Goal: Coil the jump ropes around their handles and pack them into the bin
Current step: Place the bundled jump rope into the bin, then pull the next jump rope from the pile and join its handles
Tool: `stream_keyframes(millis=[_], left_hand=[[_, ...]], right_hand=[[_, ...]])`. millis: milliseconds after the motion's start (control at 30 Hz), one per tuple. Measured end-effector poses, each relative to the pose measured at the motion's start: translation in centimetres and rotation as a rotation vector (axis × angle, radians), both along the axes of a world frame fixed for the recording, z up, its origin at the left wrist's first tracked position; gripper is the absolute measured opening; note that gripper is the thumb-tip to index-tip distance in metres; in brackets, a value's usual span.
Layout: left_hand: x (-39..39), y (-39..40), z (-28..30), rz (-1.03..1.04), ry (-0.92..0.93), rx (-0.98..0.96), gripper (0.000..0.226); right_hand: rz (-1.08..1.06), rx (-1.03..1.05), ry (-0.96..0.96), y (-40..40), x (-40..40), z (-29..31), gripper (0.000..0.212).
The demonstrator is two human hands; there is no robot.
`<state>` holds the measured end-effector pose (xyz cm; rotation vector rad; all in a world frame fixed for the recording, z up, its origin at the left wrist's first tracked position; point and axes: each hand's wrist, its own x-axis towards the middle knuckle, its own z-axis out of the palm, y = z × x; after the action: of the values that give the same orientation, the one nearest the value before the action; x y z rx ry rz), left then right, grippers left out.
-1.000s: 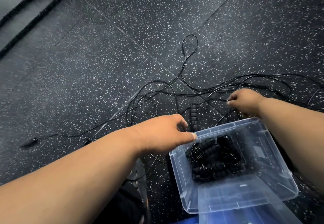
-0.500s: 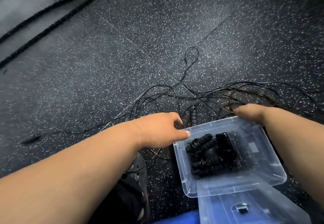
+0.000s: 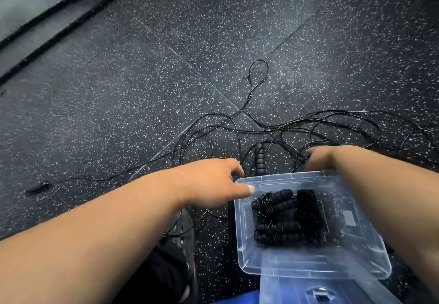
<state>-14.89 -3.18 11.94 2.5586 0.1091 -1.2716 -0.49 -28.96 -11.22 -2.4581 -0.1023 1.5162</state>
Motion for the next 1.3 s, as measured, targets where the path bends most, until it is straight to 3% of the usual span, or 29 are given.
stream_keyframes(millis=[233, 367, 467, 533, 733, 867, 1067, 1167, 1300], left_hand=[[2.7, -0.2, -1.4, 0.021, 0.052, -0.033, 0.06], [4.0, -0.1, -2.3, 0.048, 0.067, -0.056, 0.059], [4.9, -0.1, -2.9, 0.066, 0.083, -0.071, 0.058], [5.3, 0.0, -3.2, 0.07, 0.086, -0.073, 0.057], [5.6, 0.1, -3.1, 0.084, 0.07, -0.081, 0.056], [5.1, 0.3, -2.2, 0.058, 0.029, -0.057, 0.057], [3.5, 0.4, 0.2, 0.049, -0.072, -0.041, 0.057], [2.6, 0.4, 1.9, 0.048, -0.143, -0.025, 0.058], [1.5, 0.8, 3.8, 0.16, -0.35, -0.03, 0.07]], right_hand=[[0.051, 0.002, -0.02, 1.1, 1.6, -3.7, 0.084], [-0.063, 0.092, 0.04, 1.3, 2.2, -5.5, 0.081], [-0.064, 0.115, 0.096, 1.5, 2.4, -5.9, 0.049], [0.02, 0.139, 0.018, 1.7, 2.6, -5.7, 0.033], [-0.115, 0.209, -0.306, 1.6, 4.1, -5.2, 0.028], [-0.276, 0.273, -0.622, 2.2, 5.3, -0.6, 0.027], [-0.538, 0.694, -0.769, 5.9, 5.5, 11.0, 0.028], [-0.462, 0.769, -0.837, 7.6, 3.7, 17.2, 0.032], [-0.234, 0.801, -0.772, 8.7, 0.0, 24.7, 0.036]])
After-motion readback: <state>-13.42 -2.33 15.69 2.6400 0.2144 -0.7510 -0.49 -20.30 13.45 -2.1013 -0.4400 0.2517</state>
